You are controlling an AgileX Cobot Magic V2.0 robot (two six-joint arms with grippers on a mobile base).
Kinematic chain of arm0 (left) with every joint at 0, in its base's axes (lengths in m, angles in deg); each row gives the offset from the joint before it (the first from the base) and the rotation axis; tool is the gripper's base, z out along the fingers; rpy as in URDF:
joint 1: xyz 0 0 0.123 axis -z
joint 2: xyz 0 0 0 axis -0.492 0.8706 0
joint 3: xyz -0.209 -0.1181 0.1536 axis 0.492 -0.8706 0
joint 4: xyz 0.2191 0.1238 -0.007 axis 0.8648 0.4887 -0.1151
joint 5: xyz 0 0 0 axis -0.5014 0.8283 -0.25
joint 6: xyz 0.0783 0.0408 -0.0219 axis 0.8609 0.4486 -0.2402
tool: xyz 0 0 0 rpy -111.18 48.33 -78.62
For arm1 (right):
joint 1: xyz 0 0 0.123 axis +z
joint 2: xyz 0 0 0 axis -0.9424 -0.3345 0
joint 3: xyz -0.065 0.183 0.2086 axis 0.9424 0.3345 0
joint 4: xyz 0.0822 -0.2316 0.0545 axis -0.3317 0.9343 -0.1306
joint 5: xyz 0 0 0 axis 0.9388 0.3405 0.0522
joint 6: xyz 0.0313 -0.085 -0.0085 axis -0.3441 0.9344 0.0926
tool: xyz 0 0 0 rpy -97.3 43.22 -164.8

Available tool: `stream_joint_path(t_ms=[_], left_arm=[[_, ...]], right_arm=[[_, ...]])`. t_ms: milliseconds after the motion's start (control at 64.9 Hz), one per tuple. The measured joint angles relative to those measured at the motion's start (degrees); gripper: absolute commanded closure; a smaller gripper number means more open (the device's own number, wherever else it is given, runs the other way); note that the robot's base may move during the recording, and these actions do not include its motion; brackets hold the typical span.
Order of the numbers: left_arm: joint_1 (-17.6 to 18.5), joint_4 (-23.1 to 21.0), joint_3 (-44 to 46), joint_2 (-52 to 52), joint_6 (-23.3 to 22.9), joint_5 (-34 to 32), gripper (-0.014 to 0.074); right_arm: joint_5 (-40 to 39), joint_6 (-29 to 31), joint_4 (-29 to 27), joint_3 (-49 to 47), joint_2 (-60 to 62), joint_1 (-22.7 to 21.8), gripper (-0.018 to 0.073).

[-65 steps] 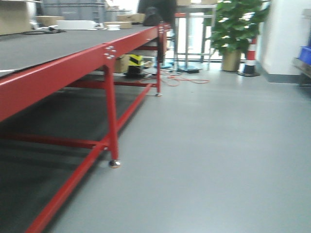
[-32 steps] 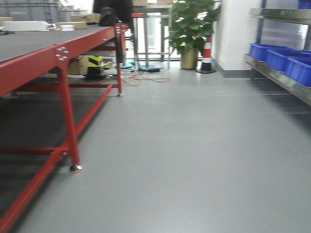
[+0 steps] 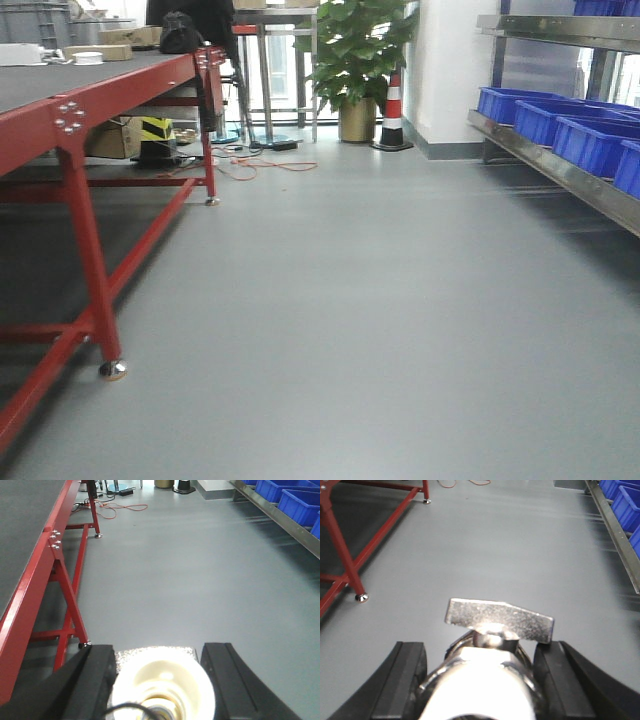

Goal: Place valve from conveyor to right shelf box
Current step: 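Drive the base away from the conveyor toward the blue-bin shelf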

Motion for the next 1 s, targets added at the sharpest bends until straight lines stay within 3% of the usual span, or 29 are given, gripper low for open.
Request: stream_joint_path(t_ms=[1002], left_arm=[[0.0,0.1,0.0,0.0,0.0,-0.1,0.0708]], right_arm=[[0.0,0.0,0.0,0.0,0.0,0.0,0.0712]])
